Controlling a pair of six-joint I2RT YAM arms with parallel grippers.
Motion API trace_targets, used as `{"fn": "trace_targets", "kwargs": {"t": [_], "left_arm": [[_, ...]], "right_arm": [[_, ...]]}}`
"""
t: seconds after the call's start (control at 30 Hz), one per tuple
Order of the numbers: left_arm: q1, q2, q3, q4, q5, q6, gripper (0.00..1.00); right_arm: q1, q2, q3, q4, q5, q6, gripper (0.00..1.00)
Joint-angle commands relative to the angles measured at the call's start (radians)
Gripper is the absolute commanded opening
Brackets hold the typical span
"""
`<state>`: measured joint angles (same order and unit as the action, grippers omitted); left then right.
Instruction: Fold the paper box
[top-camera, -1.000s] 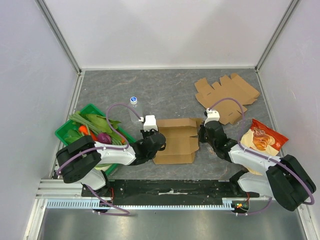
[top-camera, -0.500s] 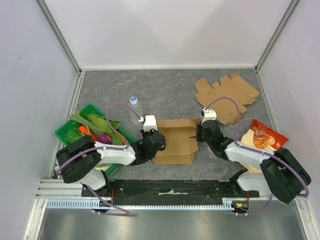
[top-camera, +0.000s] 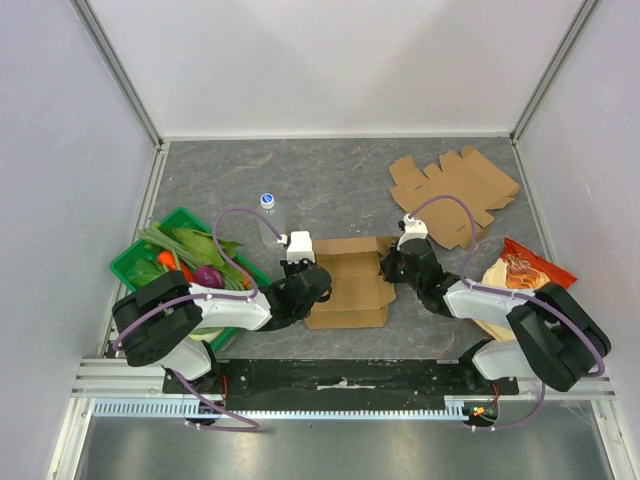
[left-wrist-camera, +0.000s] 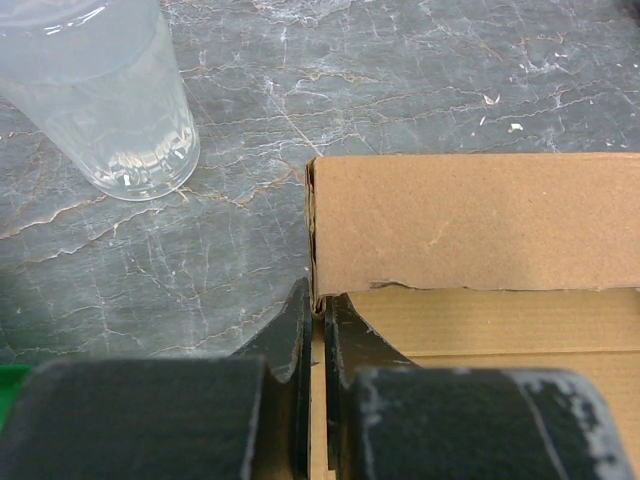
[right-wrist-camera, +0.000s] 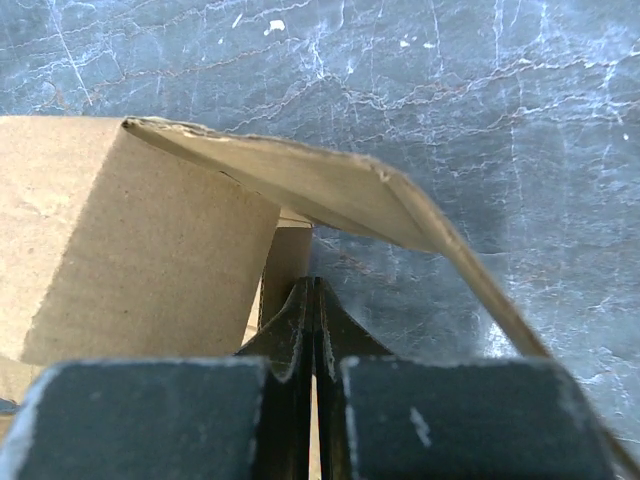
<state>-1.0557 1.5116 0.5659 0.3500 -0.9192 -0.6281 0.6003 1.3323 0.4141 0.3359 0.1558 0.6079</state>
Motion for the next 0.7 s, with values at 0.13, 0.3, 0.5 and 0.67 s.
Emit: {"fn": "trace_targets", "kwargs": {"t": [0.13, 0.3, 0.5, 0.67], "left_arm": [[-0.004, -0.042, 0.008, -0.005, -0.047, -0.061, 0.02], [-0.004, -0.065, 0.009, -0.045, -0.033, -0.09, 0.02], [-0.004, -0.093, 0.037, -0.231, -0.043, -0.261, 0.02], [-0.003, -0.105, 0.086, -0.347, -0.007, -0.332, 0.02]], "right_arm": [[0.01, 0.039, 0.031, 0.129, -0.093, 0.078, 0.0], [0.007, -0.002, 0.026, 0.083, -0.068, 0.084, 0.0], [0.009, -0.012, 0.023, 0.068, -0.114, 0.113, 0.11], [0.007, -0.068, 0.022, 0.055, -0.119, 0.141, 0.11]]}}
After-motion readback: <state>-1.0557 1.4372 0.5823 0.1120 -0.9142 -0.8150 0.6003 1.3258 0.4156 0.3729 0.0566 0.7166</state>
